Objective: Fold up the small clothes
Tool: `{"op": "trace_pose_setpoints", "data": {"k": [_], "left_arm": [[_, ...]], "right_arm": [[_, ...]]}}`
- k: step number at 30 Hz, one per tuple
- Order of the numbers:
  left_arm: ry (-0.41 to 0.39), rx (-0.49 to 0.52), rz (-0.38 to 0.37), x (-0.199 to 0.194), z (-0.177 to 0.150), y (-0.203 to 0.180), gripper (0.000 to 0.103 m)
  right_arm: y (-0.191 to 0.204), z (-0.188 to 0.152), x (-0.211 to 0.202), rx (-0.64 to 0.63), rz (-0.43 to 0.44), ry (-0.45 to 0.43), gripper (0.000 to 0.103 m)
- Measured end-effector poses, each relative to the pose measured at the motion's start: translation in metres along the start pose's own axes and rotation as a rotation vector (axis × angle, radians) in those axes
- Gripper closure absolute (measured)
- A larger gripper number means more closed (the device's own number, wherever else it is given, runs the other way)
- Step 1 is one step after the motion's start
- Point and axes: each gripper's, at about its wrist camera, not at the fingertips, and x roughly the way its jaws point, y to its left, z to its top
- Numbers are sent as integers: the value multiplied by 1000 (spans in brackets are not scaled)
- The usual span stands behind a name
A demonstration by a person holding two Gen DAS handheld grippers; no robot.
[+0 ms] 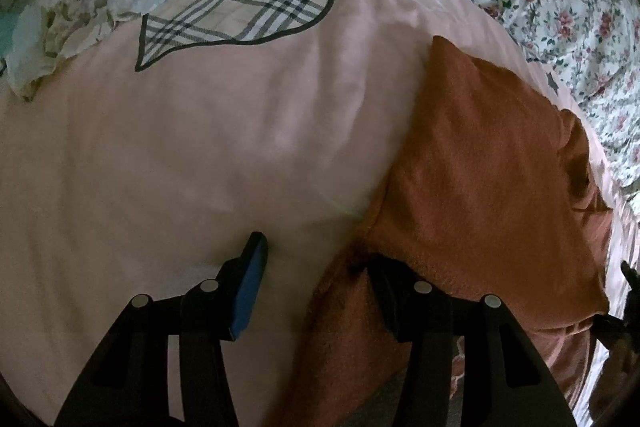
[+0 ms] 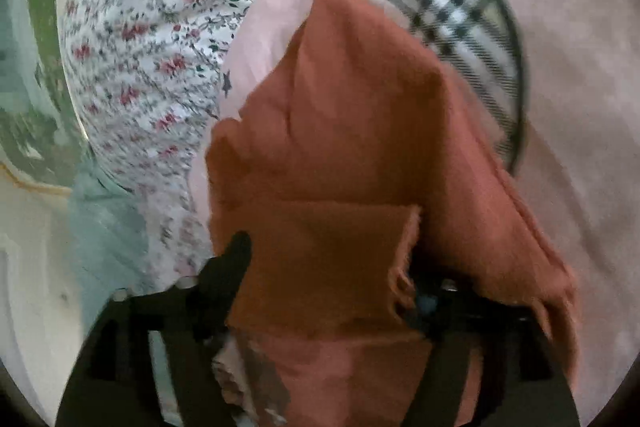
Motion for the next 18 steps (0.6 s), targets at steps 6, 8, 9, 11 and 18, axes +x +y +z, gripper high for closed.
{"op": "trace_pose_setpoints", "data": {"k": [6, 8, 9, 11, 18], "left_arm": [[-3, -4, 14, 0, -1, -1, 51], [-3, -4, 15, 0, -1, -2, 51], [-3, -1, 17, 0, -1, -3, 51], [4, 4, 15, -1, 0, -3, 50], [19, 52, -105, -37, -1, -1, 51]], "right_arm": [[27, 9, -22, -143, 152, -153, 62], [26, 11, -31, -139, 205, -164, 62], [24, 12, -33, -134, 202, -157, 62], [20, 13, -34, -133, 142, -140, 62], [21, 28, -30, -251, -179, -60, 62]]}}
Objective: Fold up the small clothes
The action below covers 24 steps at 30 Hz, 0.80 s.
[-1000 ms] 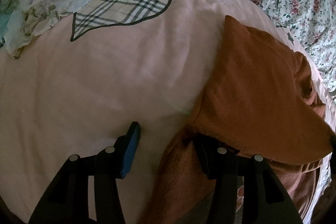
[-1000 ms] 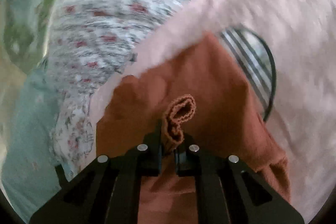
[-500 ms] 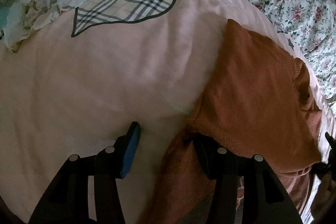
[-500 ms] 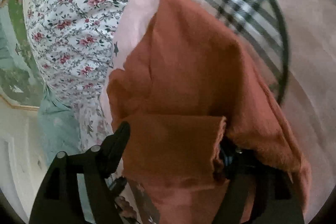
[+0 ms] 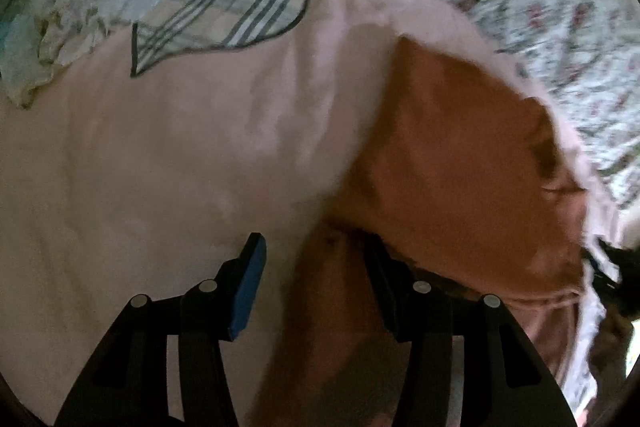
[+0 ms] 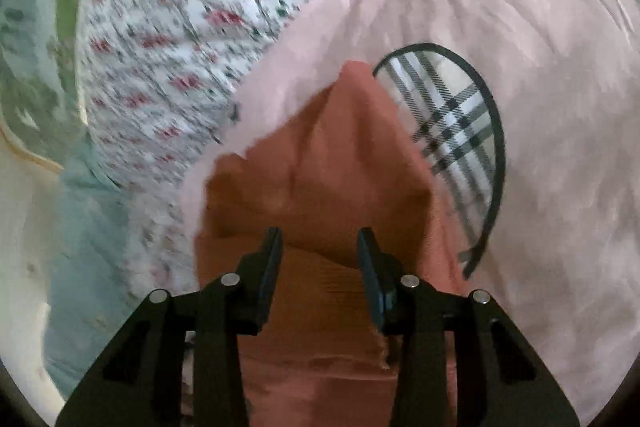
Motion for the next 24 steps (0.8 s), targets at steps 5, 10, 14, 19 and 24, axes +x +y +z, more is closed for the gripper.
{"op": "trace_pose_setpoints", "data": {"k": [5, 10, 14, 19, 24], "left_arm": [[-60, 50, -13, -15, 21, -21, 50], [-11, 56, 47, 22, 32, -31, 50], [34, 59, 88, 44, 22, -29, 50], [34, 38, 80, 47, 17, -22, 47], [36, 40, 92, 46, 16, -19, 46]], "right_arm": [[9, 5, 18, -144, -110, 71, 62], [40, -22, 41, -420, -239, 179, 64], [58, -58, 47, -621, -283, 243, 65], [48, -42, 25, -469, -97, 220, 65], [20, -6, 22, -280, -77, 139, 67]]}}
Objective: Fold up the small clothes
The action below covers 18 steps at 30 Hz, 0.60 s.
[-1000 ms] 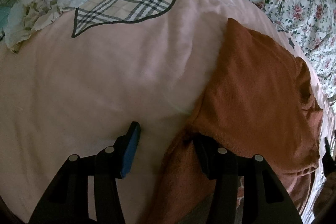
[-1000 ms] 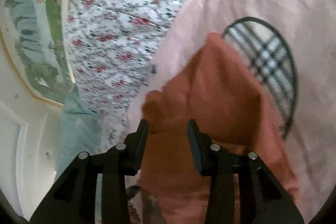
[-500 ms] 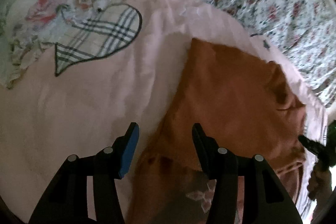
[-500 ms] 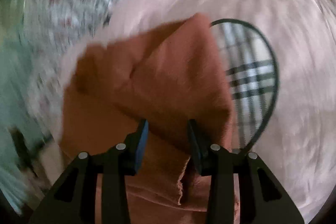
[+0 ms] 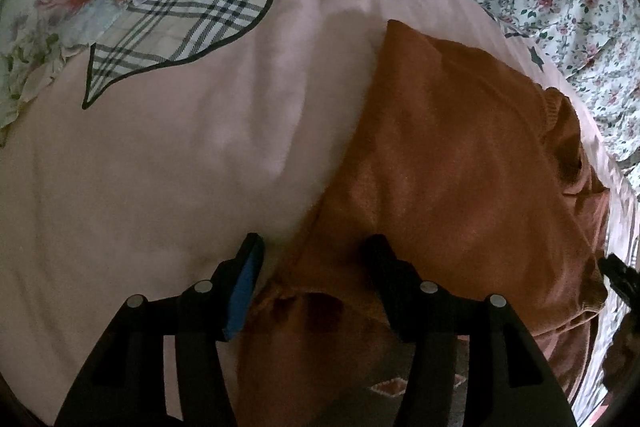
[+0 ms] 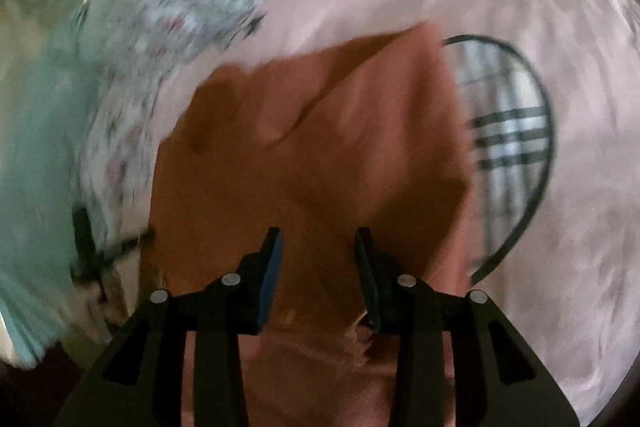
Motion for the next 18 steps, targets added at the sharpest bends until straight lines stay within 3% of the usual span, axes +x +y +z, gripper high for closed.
{"op": "trace_pose_setpoints", "data": {"k": [1, 3, 8, 14, 18], "left_arm": [[0, -2, 2, 1, 0, 0, 46], [-2, -3, 9, 1, -1, -1, 46], [-2, 1, 10, 5, 3, -5, 45], [-2, 4, 13, 4, 2, -4, 45], [-2, 5, 11, 4, 2, -5, 45]], "right_arm": [[-1, 1, 7, -3, -24, 20, 80], [5, -3, 20, -52, -54, 85, 89], [29, -17, 27, -179, -61, 132, 89], [30, -21, 22, -178, -71, 130, 88], [29, -21, 17, -191, -47, 134, 74]]}}
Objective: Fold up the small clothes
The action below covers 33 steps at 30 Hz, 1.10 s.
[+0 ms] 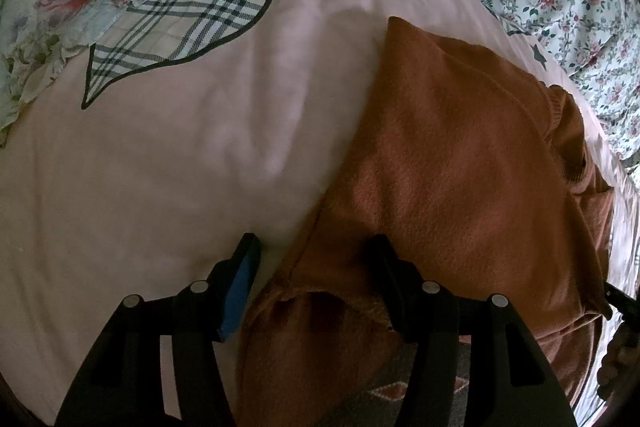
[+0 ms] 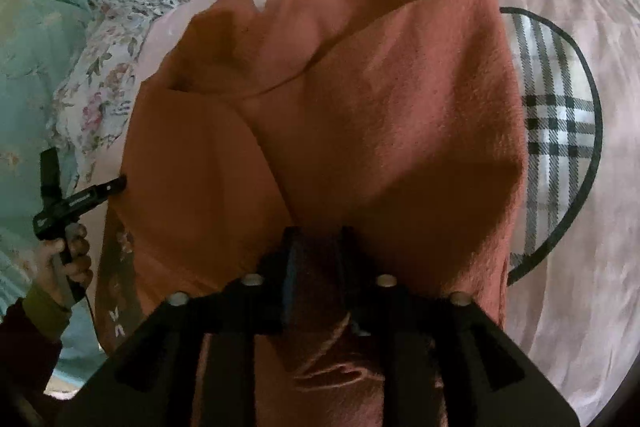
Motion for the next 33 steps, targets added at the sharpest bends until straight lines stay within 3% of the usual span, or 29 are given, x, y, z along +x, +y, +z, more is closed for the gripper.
{"op": "trace_pose_setpoints", "data": {"k": [11, 15, 18, 21, 24, 28, 30, 33], "left_arm": [[6, 13, 10, 2, 2, -3, 44], [3, 31, 26, -7, 7, -11, 48], [-62, 161, 4, -24, 26, -38, 46], [-91, 334, 4, -25, 63, -76, 45], [-113, 496, -39, -14, 108, -111, 40], [-4, 666, -94, 21, 150, -145, 31], [47, 741, -38, 44, 161, -159, 30], [163, 794, -24, 78, 166, -167, 30]], "right_arm": [[9, -2, 6, 22, 142, 11, 67], [14, 5, -7, -5, 86, -54, 66], [21, 31, -16, -47, 41, -114, 64], [23, 71, -16, -98, -20, -140, 34], [29, 109, -9, -177, -92, -148, 31], [33, 148, 14, -270, -109, -78, 26], [32, 160, 31, -320, -120, -19, 25], [30, 169, 60, -381, -156, 61, 25]]}}
